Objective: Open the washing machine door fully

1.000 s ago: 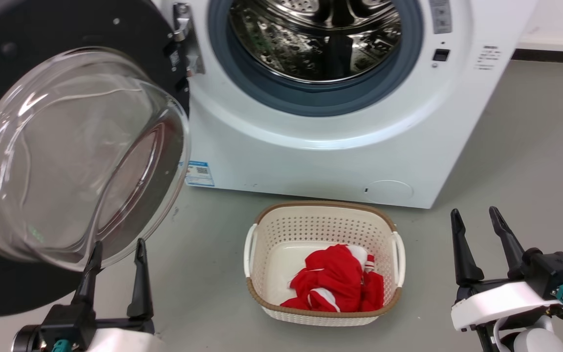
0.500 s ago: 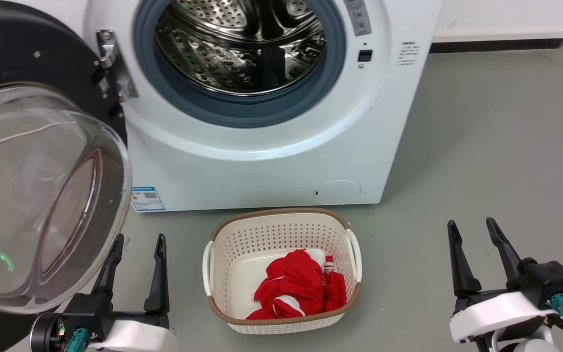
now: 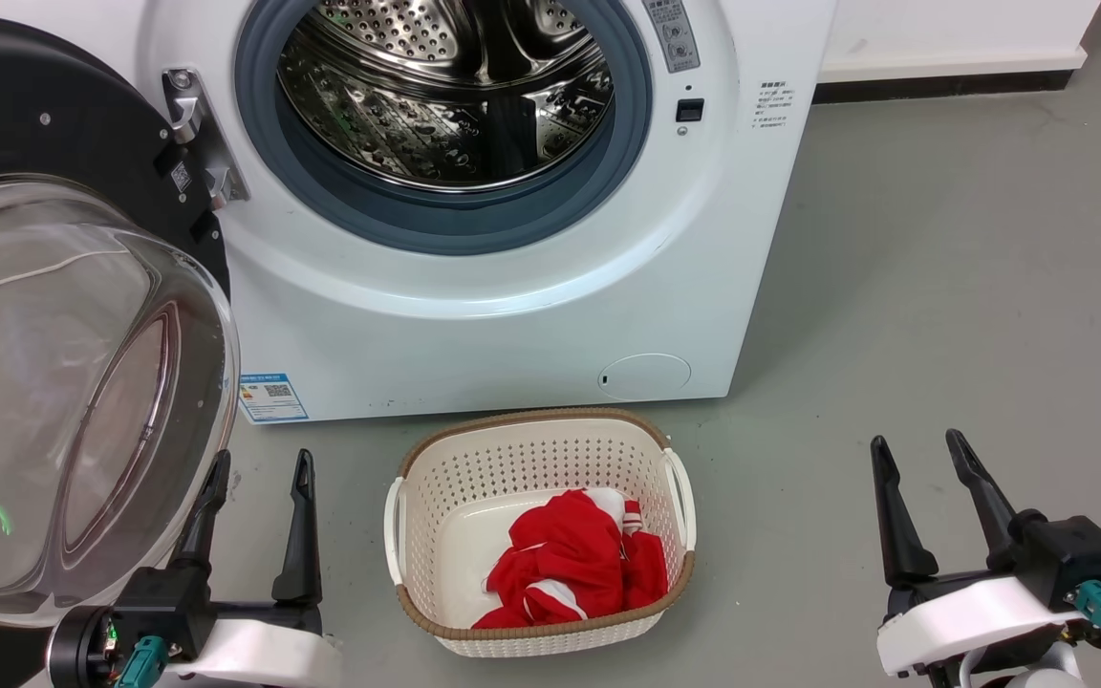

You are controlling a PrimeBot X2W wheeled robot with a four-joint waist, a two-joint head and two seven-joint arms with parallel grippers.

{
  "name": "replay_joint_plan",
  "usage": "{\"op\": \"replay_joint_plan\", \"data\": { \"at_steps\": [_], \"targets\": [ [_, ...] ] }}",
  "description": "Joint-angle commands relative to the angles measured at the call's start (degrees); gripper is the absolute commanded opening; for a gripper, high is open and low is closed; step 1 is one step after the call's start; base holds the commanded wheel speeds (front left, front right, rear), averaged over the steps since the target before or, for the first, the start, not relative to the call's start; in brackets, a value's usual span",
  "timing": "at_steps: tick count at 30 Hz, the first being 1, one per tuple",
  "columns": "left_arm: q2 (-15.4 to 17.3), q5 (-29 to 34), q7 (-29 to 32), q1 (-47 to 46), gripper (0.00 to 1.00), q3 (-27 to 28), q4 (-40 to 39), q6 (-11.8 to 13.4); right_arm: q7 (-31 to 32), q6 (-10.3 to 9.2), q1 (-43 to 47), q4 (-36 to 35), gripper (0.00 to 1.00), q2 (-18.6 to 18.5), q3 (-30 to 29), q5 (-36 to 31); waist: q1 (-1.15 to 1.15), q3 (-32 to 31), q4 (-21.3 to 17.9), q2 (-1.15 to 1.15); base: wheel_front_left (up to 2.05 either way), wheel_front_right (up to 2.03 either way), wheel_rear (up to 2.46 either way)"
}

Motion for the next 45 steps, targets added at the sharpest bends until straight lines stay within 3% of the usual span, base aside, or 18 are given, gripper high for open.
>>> {"op": "replay_joint_plan", "data": {
  "at_steps": [1,27,28,31,45],
  "targets": [
    [0.0,0.2,-0.1,-0.1,1.00,0.1,-0.1,-0.1,0.0,-0.04,0.3,-0.3,1.00,0.1,0.0,0.0,0.00,0.0,0.0,0.00,0.00,0.00,0.00],
    [-0.3,0.6,-0.1,0.5,1.00,0.0,-0.9,0.2,-0.6,-0.04,-0.4,0.7,1.00,0.1,0.3,0.8,0.00,0.6,0.9,0.00,0.00,0.00,0.00],
    [-0.3,0.5,0.0,0.5,0.00,0.0,-0.5,0.0,-0.1,0.00,-0.1,0.8,0.00,0.0,0.3,0.9,0.00,0.6,1.0,0.00,0.00,0.00,0.00],
    [-0.5,-0.7,0.7,0.4,0.00,0.3,1.1,0.0,0.0,0.00,0.6,1.6,0.00,0.0,0.5,2.1,0.00,0.6,1.0,0.00,0.00,0.00,0.00],
    [-0.4,-17.2,4.6,-1.2,0.00,0.7,3.0,-0.4,3.0,0.00,-0.6,2.6,0.00,-0.7,0.0,18.8,0.00,0.3,1.3,0.00,0.00,0.00,0.00]
  ]
}}
